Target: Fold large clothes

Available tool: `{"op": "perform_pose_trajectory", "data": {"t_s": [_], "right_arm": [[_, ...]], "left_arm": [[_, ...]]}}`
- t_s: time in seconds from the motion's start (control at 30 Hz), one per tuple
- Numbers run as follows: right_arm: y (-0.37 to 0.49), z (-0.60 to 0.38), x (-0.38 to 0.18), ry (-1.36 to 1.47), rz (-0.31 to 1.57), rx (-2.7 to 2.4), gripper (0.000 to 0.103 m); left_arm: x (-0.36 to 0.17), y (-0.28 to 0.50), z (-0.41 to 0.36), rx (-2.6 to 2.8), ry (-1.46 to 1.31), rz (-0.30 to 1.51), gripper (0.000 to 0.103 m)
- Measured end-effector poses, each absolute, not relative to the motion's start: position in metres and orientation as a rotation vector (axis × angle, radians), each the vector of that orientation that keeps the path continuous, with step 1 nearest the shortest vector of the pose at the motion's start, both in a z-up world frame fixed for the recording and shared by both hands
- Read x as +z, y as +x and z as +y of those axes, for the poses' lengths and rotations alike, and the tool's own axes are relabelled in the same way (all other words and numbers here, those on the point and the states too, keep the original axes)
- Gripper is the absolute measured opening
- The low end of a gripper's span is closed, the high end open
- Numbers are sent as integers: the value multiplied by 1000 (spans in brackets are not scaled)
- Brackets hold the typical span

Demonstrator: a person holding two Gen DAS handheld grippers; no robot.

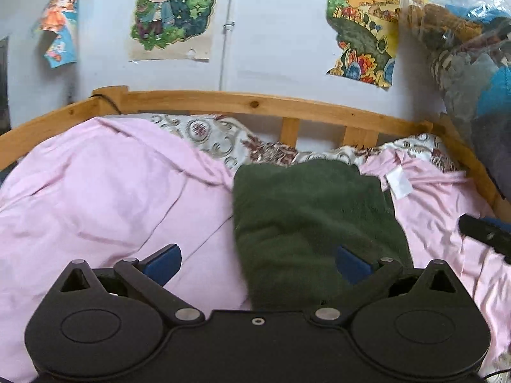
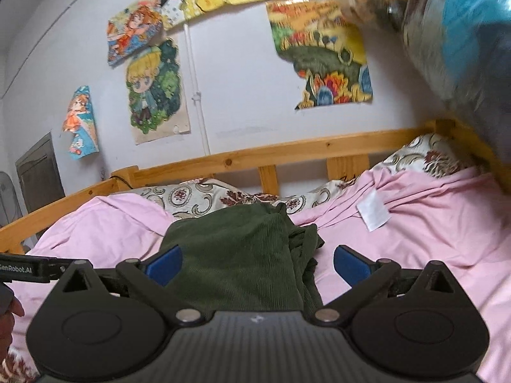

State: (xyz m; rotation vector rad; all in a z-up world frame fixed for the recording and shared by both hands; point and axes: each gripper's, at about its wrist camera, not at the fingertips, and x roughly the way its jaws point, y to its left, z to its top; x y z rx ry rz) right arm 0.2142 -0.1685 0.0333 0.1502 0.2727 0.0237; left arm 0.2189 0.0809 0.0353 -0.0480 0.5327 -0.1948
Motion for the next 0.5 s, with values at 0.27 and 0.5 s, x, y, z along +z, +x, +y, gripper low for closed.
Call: {"op": "perform_pose_trajectory", "data": {"t_s": [0.27, 0.5], "right_arm": [[155, -151, 24, 102, 297, 19, 103], [146, -155, 5, 123, 346, -11, 103]], "left_arm": [[6, 168, 93, -137, -7, 545, 102], [-11, 157, 89, -135, 24, 563, 102]]}}
